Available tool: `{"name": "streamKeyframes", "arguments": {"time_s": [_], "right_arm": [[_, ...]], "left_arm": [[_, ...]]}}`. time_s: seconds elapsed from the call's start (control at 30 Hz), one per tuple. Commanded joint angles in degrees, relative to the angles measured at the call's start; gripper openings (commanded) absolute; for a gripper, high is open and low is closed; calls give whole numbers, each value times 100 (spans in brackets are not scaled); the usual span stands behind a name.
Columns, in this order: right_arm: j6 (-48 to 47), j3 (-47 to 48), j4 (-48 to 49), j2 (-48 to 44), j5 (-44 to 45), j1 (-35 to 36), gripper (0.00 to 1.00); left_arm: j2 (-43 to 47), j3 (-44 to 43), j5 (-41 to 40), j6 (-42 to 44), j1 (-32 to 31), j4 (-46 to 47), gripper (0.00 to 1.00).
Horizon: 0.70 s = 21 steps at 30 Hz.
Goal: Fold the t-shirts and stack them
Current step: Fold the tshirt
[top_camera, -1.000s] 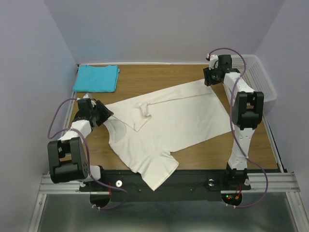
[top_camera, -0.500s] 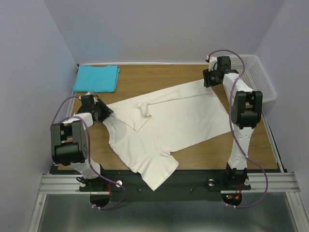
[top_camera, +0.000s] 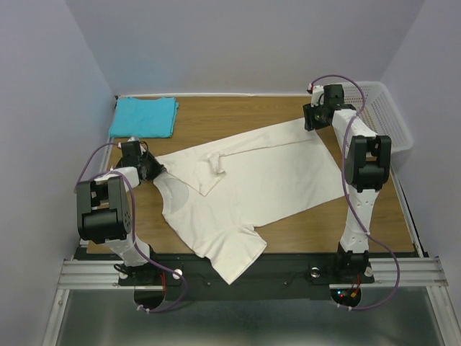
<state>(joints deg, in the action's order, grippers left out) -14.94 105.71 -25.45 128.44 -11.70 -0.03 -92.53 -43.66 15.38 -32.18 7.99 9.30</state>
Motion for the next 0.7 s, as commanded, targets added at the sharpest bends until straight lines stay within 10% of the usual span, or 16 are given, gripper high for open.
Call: {"name": "streamKeyframes", "arguments": {"time_s": [0.0, 0.67], "right_arm": [[79, 240, 84, 32, 195, -49, 49], [88, -376, 49, -65, 362, -50, 37]], "left_arm": [[121, -231, 36, 133, -25, 151, 0], [95, -266, 141, 204, -17, 142, 0]]}}
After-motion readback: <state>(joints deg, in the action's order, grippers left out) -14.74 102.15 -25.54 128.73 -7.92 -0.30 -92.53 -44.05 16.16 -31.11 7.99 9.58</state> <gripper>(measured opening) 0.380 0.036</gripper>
